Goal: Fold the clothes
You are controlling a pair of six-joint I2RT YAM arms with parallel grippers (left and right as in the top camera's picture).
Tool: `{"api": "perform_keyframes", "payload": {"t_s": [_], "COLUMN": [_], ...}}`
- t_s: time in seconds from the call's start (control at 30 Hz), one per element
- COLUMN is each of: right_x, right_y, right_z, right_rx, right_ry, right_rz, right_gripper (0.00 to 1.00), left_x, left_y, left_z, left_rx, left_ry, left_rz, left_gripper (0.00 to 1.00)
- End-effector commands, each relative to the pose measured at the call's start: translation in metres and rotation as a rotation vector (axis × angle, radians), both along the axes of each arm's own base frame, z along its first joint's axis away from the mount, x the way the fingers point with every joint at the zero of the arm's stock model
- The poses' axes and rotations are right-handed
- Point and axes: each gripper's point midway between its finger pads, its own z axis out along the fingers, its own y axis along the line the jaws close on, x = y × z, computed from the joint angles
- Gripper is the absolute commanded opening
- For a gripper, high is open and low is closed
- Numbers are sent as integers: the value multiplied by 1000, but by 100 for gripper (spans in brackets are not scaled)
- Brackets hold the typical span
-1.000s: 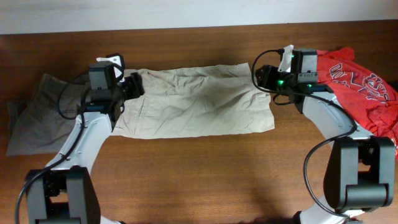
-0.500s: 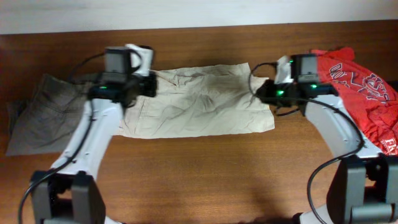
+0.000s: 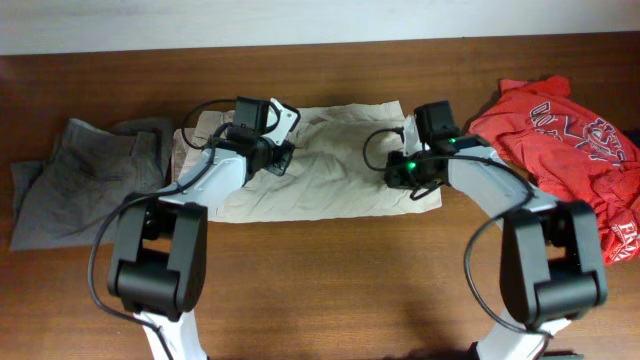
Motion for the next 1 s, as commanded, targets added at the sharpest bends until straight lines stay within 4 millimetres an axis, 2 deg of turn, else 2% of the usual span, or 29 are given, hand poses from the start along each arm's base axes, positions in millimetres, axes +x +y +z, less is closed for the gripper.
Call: {"api": "perform_keyframes", "payload": {"t_s": [0.0, 0.1, 0.17, 0.33, 0.43, 0.57, 0.7, 0.73, 0.77, 0.83, 0.87, 0.97], "right_x": [-3, -15, -23, -39, -52, -61, -65, -64, -62, -55, -52, -47], "right_y": [-17, -35, -52, -98, -121, -143, -163, -167, -167, -155, -149, -133], "right_z": [-26, -43, -48, -46, -44, -40, -21, -9, -2, 17, 26, 59], "right_rx": [-105, -208, -304, -525, -574, -574, -542, -512, -483, -382, -345, -267], "right_ry": [51, 117, 148, 209, 269, 322, 344, 335, 325, 271, 240, 143], "right_rz": [-17, -36, -53, -161, -249, -315, -404, -431, -441, -394, -360, -307], "right_gripper": [9, 7, 5, 4, 4, 4, 4, 4, 5, 12, 18, 32], "left_x": [16, 24, 27, 26, 27, 29, 25, 20, 16, 7, 3, -14], "left_y": [45, 73, 91, 116, 117, 104, 93, 89, 86, 85, 85, 90], "left_z": [-9, -6, -5, -3, 6, 30, 65, 80, 88, 98, 100, 96], "left_rx": [104, 112, 116, 123, 124, 86, 40, 20, 8, -27, -37, -53], "left_ry": [-22, -42, -46, -14, 9, 40, 72, 89, 103, 140, 158, 236], "left_rz": [224, 367, 437, 497, 496, 459, 423, 408, 401, 442, 465, 529], "left_gripper": [4, 5, 5, 7, 11, 17, 36, 47, 50, 54, 58, 69]}}
